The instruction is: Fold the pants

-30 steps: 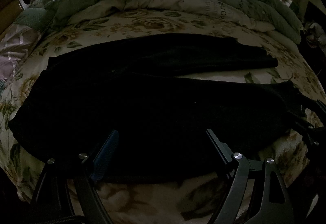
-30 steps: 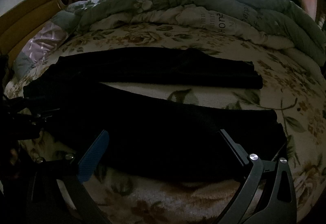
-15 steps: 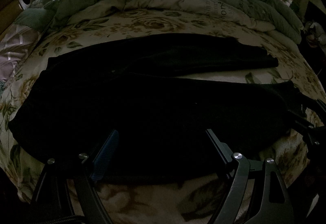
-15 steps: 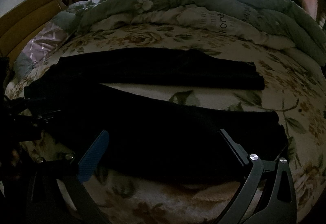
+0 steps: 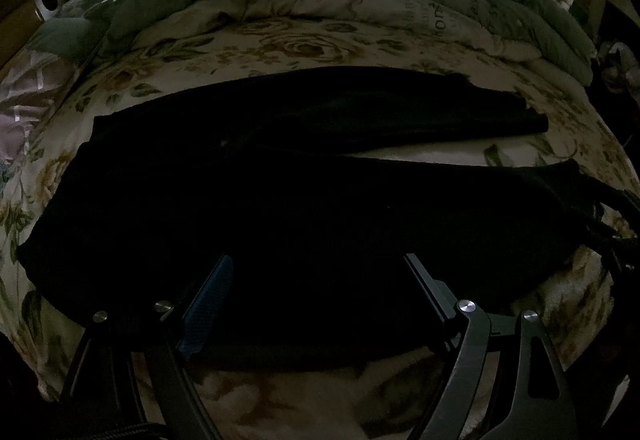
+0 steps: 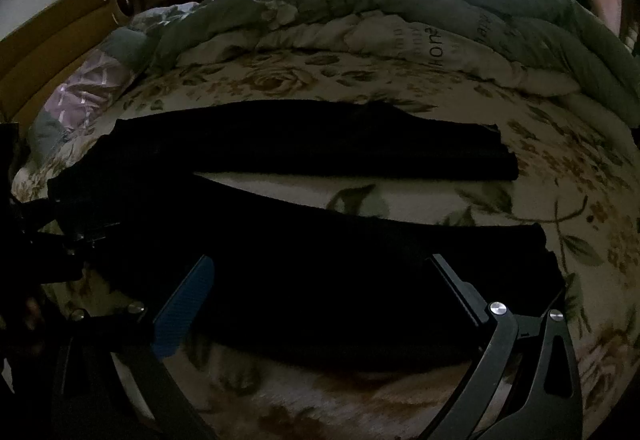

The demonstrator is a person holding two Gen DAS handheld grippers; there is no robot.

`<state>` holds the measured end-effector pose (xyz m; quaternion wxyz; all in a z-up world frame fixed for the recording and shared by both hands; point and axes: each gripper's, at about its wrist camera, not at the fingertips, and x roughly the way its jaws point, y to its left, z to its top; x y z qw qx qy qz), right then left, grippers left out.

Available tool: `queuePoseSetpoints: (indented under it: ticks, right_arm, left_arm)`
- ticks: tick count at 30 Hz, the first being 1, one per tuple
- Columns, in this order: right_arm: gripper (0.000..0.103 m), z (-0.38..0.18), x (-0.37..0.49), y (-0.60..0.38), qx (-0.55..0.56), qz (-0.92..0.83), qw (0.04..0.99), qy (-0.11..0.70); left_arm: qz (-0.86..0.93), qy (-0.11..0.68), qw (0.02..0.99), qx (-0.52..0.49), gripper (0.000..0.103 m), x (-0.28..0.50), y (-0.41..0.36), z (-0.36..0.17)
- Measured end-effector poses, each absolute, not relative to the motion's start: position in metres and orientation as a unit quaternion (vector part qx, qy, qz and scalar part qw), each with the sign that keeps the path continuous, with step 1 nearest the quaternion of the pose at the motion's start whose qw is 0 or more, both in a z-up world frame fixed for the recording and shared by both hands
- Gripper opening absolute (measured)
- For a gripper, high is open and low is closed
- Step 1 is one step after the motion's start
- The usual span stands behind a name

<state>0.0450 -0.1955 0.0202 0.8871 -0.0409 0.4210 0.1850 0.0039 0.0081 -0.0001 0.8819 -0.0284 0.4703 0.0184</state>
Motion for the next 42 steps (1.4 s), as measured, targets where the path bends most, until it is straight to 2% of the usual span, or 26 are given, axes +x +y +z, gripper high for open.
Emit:
queuePoseSetpoints:
  ticks: [9,16,23,33,39,41,42]
  right_arm:
    - [0.103,0.024,0.075,-0.216,-0.025,0.18,0.888,0.421]
    - [0.103,0.031,0.126,-0.245,-0.007,0.157,0.893,0.422]
    - [0.103,0.028,0.19,-0.282,0.026,0.13,0.89,0.436]
    - [0.103,0.002,0.272,-0.328,0.061,0.107,0.863,0.49]
    - [0.091,-0.016,0.306,-0.334,0.068,0.126,0.84,0.523]
    - [0.084,-0.023,0.316,-0.334,0.077,0.136,0.83,0.536]
    - [0.075,-0.026,0.32,-0.334,0.083,0.14,0.824,0.542]
  left_arm:
    - [-0.013,0.477,0.877,-0.05,0.085,0.032,0.014,0.002]
    - [-0.052,0.454,0.887,-0.065,0.085,0.074,0.017,0.02]
    - [-0.063,0.455,0.888,-0.014,0.085,0.141,0.015,0.031]
    - [-0.135,0.497,0.855,0.063,0.085,0.231,-0.004,0.003]
    - [-0.182,0.535,0.82,0.09,0.085,0.273,-0.02,-0.026]
    - [-0.189,0.552,0.806,0.099,0.085,0.284,-0.025,-0.035]
    - [-0.194,0.56,0.799,0.104,0.085,0.287,-0.028,-0.04]
